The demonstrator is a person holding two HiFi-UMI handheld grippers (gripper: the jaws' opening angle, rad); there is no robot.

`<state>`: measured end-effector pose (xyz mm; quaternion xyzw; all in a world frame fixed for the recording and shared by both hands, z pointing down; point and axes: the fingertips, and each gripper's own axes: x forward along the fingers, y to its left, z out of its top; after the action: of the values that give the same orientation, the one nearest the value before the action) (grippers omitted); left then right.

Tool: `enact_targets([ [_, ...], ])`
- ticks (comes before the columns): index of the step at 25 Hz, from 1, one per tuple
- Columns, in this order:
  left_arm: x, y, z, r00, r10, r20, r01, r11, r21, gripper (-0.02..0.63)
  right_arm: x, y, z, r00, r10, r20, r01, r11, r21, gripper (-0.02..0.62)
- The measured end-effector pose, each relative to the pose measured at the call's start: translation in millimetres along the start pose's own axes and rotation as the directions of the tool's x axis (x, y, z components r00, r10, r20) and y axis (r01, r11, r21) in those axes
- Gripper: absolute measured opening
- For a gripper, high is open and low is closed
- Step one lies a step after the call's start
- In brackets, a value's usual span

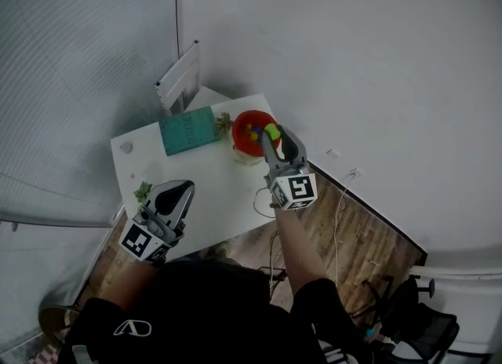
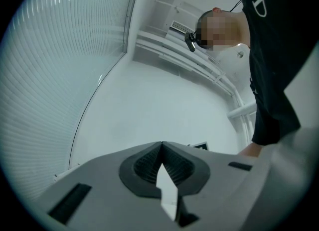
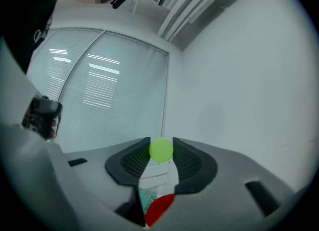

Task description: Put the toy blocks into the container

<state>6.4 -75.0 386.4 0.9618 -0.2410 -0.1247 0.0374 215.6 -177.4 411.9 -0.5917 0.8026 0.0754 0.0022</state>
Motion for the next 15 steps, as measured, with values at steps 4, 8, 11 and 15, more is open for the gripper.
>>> enact_targets([
  [4, -3.8, 3.2, -1.3, 1.0, 0.019, -0.012, -0.019, 1.0, 0.004, 0.005, 30.4, -31.2, -26.8, 0.998, -0.027, -0.055, 0.026, 1.0, -0.002, 0.137],
  [8, -9.3, 7.9, -3.1, 0.999, 0.043, -0.023, -0.043, 0.999, 0.011, 0.005, 50.7, -56.6, -51.4, 0.993, -0.053, -0.107, 0.053, 0.999, 0.002, 0.137],
  [11, -14.3, 13.0, -4.0, 0.998, 0.058, -0.029, -0.057, 0.998, 0.011, 0.005, 59.6, -66.1, -62.2, 0.989, -0.068, -0.131, 0.069, 0.998, 0.0, 0.137],
  [15, -16.2, 16.5, -4.2, 0.997, 0.072, -0.035, -0.072, 0.997, 0.012, 0.005, 68.9, -74.9, -86.8, 0.979, -0.074, -0.191, 0.079, 0.997, 0.017, 0.137],
])
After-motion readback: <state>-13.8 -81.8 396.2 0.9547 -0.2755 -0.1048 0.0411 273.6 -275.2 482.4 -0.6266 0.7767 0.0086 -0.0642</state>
